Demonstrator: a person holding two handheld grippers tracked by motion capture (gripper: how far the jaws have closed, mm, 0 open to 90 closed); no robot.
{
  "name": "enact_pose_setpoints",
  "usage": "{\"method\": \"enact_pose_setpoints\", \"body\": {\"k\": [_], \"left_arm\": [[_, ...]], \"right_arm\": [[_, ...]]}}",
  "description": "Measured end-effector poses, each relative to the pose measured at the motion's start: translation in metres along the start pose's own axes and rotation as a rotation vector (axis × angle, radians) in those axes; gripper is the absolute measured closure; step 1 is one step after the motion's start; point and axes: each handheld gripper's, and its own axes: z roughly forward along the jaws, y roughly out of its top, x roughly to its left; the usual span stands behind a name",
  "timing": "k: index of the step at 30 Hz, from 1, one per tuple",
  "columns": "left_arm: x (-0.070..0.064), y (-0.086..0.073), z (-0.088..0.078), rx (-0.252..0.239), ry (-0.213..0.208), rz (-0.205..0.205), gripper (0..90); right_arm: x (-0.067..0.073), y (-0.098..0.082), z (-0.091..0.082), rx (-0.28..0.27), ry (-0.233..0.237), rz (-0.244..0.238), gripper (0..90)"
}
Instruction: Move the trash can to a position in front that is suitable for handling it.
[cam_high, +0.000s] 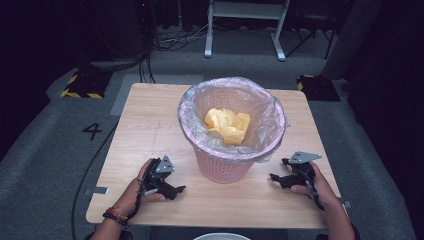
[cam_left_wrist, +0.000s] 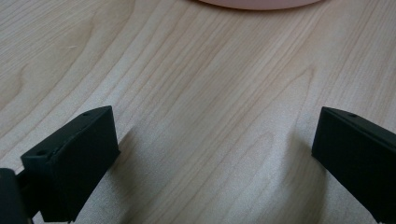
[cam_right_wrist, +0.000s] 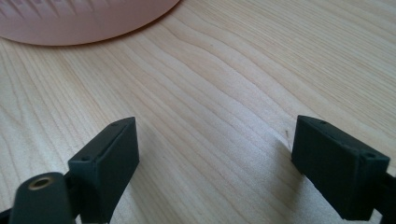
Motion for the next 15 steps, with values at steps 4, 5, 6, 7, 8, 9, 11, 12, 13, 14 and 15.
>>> {"method": "enact_pose_setpoints", "body": {"k": [4,5,6,7,8,9,11,12,13,14,15], "left_arm": [[0.0,0.0,0.0,0.0,0.0,0.0,0.4],[0.0001,0.0001,0.0,0.001,0.0,0.0,0.4],[0.0001,0.0001,0.0,0.001,0.0,0.0,0.4],[0.0003,0.0002,0.0001,0.001,-0.001,0.0,0.4],[0.0005,0.0003,0.0002,0.001,-0.001,0.001,0.3],[0.0005,0.0003,0.0002,0.001,-0.001,0.001,0.4],[0.0007,0.0004,0.0003,0.002,-0.003,0.001,0.3],[0.0008,0.0004,0.0003,0.002,-0.004,0.001,0.3],[0.0008,0.0004,0.0003,0.002,-0.004,0.001,0.3],[0.0007,0.0004,0.0003,0.002,-0.003,0.001,0.3],[0.0009,0.0005,0.0004,0.002,-0.004,0.002,0.3]], "right_arm": [[-0.0001,0.0,0.0,0.0,0.001,0.0,14.8],[-0.0001,0.0,0.0,0.0,0.001,0.0,14.8],[-0.0001,0.0,0.0,0.0,0.001,0.0,14.8],[0.0,0.0,0.0,0.0,0.001,0.0,14.8],[-0.0001,-0.0001,0.0,-0.001,0.001,-0.001,14.8],[-0.0001,-0.0001,0.0,-0.001,0.001,-0.001,14.8],[-0.0003,-0.0002,-0.0001,-0.001,0.003,-0.002,14.8],[-0.0003,-0.0002,-0.0001,-0.001,0.003,-0.002,14.8],[-0.0003,-0.0002,-0.0001,-0.001,0.003,-0.002,14.8],[-0.0003,-0.0002,-0.0001,-0.001,0.003,-0.003,14.8],[-0.0003,-0.0002,-0.0001,-0.001,0.004,-0.003,14.8]]}}
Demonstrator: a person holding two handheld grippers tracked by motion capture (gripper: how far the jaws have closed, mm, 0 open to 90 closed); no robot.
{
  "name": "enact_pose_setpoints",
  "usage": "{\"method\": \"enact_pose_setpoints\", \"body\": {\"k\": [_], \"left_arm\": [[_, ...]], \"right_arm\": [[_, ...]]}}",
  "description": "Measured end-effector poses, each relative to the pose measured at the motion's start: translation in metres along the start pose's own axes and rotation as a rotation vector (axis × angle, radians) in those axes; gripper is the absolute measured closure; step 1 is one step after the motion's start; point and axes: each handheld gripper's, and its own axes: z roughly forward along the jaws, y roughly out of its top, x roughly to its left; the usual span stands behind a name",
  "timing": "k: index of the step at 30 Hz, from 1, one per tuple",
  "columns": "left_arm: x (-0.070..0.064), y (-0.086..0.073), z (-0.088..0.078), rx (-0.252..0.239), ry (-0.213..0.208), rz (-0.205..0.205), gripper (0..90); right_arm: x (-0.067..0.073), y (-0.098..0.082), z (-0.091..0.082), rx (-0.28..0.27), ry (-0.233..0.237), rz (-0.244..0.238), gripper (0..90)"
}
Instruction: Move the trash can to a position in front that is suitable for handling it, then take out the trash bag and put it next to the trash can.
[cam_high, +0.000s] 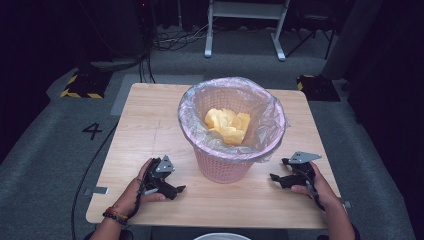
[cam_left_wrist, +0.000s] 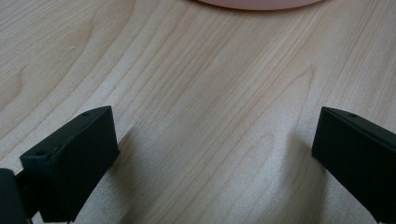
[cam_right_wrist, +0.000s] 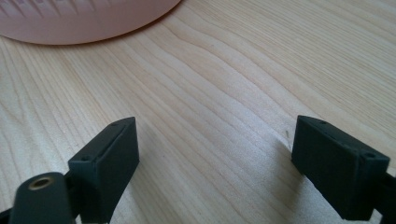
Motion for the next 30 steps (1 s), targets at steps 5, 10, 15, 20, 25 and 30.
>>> {"method": "enact_pose_setpoints", "body": {"k": [5,10,15,20,25,30], "left_arm": [[0.001,0.001,0.001,0.0,0.003,-0.002,0.3],[0.003,0.003,0.002,0.005,0.004,-0.005,0.7],[0.008,0.004,-0.003,-0.022,0.041,-0.024,22.1],[0.011,0.014,-0.018,-0.11,0.092,-0.019,20.9],[0.01,0.024,-0.029,-0.157,0.136,-0.004,17.4],[0.011,0.037,-0.042,-0.215,0.158,0.004,17.0]], "right_arm": [[0.0,-0.001,-0.001,-0.001,0.004,-0.008,14.7],[0.0,0.0,-0.002,0.003,-0.003,-0.029,15.0],[0.004,0.003,-0.002,-0.006,-0.005,-0.046,20.6],[0.006,0.017,-0.014,-0.079,-0.081,-0.064,24.3],[0.009,0.04,-0.036,-0.211,-0.167,-0.09,29.4],[0.01,0.055,-0.055,-0.306,-0.23,-0.107,33.0]]}}
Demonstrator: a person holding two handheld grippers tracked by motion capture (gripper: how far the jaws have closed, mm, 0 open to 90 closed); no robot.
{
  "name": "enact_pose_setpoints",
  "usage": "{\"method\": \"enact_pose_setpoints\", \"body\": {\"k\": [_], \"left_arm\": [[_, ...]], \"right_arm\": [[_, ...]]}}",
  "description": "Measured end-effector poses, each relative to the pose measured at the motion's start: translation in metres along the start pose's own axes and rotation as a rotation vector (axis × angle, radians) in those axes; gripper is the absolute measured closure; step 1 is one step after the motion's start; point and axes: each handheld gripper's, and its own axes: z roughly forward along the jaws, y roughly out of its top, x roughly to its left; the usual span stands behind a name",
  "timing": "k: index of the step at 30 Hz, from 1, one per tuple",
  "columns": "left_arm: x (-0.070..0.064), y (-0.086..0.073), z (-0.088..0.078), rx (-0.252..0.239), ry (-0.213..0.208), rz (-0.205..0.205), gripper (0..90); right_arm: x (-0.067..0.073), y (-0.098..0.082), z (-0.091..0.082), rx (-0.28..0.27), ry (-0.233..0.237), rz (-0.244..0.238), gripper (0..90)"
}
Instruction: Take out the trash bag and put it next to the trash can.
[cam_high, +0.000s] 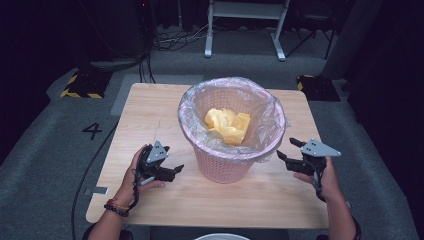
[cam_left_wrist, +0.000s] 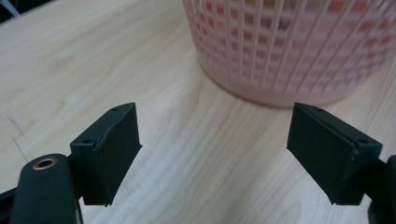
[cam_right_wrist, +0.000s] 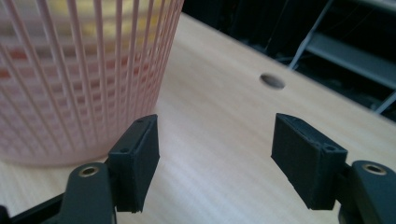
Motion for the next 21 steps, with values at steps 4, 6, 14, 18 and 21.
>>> {"method": "enact_pose_setpoints", "body": {"k": [4,6,14,18,21], "left_arm": [[-0.002,0.011,-0.006,-0.042,0.002,0.012,17.0],[-0.005,0.021,-0.013,-0.088,0.006,0.02,17.1],[-0.017,0.047,-0.034,-0.22,0.001,0.027,18.1],[-0.026,0.058,-0.041,-0.266,-0.004,0.045,17.5],[-0.033,0.065,-0.047,-0.293,-0.008,0.067,17.5]], "right_arm": [[-0.001,0.008,-0.003,-0.027,-0.031,-0.018,34.9],[-0.001,0.016,-0.004,-0.061,-0.069,-0.035,37.9],[0.001,0.043,-0.014,-0.148,-0.141,-0.097,41.3],[0.004,0.052,-0.016,-0.168,-0.158,-0.129,42.8],[0.007,0.055,-0.017,-0.175,-0.176,-0.154,46.6]]}}
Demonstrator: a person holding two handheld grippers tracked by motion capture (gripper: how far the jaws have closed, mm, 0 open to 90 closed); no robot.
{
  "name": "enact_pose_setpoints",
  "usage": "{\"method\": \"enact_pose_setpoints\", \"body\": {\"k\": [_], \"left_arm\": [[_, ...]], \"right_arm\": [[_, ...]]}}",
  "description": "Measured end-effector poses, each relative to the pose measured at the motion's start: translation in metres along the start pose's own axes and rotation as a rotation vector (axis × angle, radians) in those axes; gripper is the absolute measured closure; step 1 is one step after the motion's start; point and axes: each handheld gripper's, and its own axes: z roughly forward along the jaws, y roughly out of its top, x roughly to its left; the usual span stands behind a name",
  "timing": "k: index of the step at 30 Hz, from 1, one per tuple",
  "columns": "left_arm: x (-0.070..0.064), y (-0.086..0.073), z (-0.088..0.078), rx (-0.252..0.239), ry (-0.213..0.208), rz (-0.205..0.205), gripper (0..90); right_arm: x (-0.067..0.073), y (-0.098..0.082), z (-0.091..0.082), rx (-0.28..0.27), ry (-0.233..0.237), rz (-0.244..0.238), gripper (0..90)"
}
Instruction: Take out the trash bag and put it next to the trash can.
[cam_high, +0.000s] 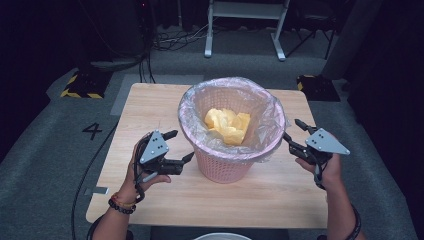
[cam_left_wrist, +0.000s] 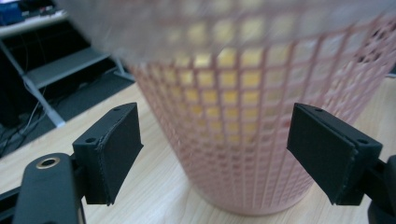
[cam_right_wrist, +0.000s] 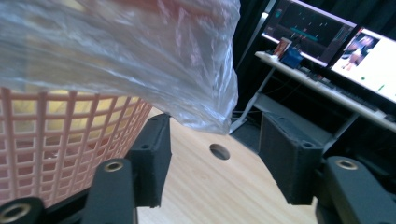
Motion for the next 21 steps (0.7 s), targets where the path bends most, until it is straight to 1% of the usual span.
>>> {"method": "enact_pose_setpoints", "body": {"k": [2,3,5,7,8,9,10,11,13,14,15,16,18,19,20,21], "left_arm": [[-0.001,0.002,-0.001,-0.005,-0.006,0.005,17.6],[-0.005,0.006,-0.001,-0.016,-0.003,0.018,17.6],[-0.007,0.009,-0.001,-0.026,-0.007,0.024,17.8],[-0.009,0.011,-0.001,-0.033,0.0,0.025,18.4],[-0.009,0.011,-0.001,-0.033,0.0,0.025,19.0],[-0.009,0.013,-0.002,-0.043,0.014,0.026,20.3],[-0.009,0.013,-0.002,-0.043,0.014,0.026,23.2],[-0.009,0.015,-0.003,-0.057,0.018,0.019,26.4],[-0.009,0.017,-0.004,-0.067,0.025,0.027,32.5],[-0.01,0.018,-0.005,-0.067,0.032,0.029,36.8],[-0.01,0.018,-0.005,-0.067,0.032,0.029,42.9],[-0.01,0.019,-0.006,-0.073,0.032,0.038,46.4],[-0.011,0.02,-0.006,-0.069,0.029,0.044,53.7],[-0.012,0.02,-0.006,-0.065,0.041,0.056,53.7],[-0.013,0.02,-0.007,-0.059,0.051,0.065,60.2],[-0.014,0.02,-0.008,-0.053,0.058,0.076,62.0]], "right_arm": [[0.001,0.001,0.0,-0.006,0.003,-0.003,48.3],[0.002,0.003,0.0,-0.006,0.003,-0.015,51.4],[0.003,0.003,0.001,0.002,0.002,-0.028,55.3],[0.003,0.004,0.001,0.0,0.006,-0.034,59.4],[0.003,0.004,0.001,0.0,0.006,-0.034,59.4],[0.002,0.006,0.001,-0.003,0.008,-0.04,64.1],[0.002,0.006,0.001,-0.003,0.008,-0.04,64.1],[0.002,0.008,0.001,-0.013,0.014,-0.045,70.0],[0.002,0.01,0.0,-0.019,0.01,-0.056,74.9],[0.002,0.011,-0.001,-0.025,0.011,-0.064,78.4],[0.002,0.011,-0.001,-0.025,0.011,-0.064,78.4],[0.003,0.012,-0.004,-0.04,0.011,-0.069,83.2],[0.003,0.013,-0.005,-0.042,0.012,-0.072,84.6],[0.003,0.013,-0.006,-0.046,0.014,-0.074,85.5],[0.003,0.014,-0.008,-0.056,0.013,-0.076,88.1],[0.003,0.014,-0.009,-0.058,0.011,-0.078,88.8]]}}
